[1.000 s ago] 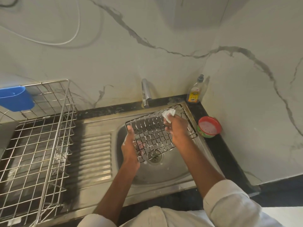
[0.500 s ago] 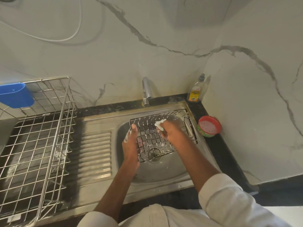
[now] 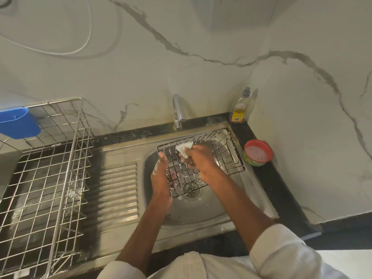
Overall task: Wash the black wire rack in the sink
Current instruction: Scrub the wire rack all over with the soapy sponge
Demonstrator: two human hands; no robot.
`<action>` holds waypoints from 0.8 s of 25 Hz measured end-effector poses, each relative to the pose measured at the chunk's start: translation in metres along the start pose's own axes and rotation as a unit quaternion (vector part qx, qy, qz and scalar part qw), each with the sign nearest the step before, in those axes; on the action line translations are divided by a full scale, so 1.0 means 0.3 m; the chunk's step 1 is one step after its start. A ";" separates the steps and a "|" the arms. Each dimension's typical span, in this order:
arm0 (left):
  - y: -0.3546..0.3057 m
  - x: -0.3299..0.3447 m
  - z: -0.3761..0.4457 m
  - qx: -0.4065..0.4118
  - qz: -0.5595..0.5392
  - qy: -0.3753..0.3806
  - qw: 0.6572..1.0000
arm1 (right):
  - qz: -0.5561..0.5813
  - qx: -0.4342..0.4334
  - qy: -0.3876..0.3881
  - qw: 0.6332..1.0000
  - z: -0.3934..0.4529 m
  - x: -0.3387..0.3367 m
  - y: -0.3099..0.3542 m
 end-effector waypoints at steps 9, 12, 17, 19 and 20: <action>-0.016 0.015 -0.006 0.016 -0.010 0.047 0.999 | -0.066 -0.065 0.032 0.995 -0.042 0.066 -0.036; 0.008 0.018 -0.019 -0.002 -0.009 0.054 0.998 | -0.064 0.011 -0.025 0.998 -0.011 0.074 -0.020; -0.020 0.026 -0.022 0.001 -0.008 0.065 0.998 | -0.086 -0.065 0.043 0.993 -0.059 0.108 0.008; -0.024 0.007 -0.012 0.008 -0.015 0.047 0.999 | -0.273 -0.157 -0.011 0.949 -0.069 0.066 0.053; -0.018 -0.001 -0.009 0.015 -0.016 0.043 0.999 | -0.396 -0.186 -0.060 0.897 -0.056 0.047 0.075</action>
Point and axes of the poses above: each hand's wrist, its own z-axis towards the middle knuckle, its own x-axis out of the palm, y = z × x, the point moved 3 cm from there along z, towards the middle knuckle, and after that the axes turned 14 degrees about x, right-handed, at the moved point
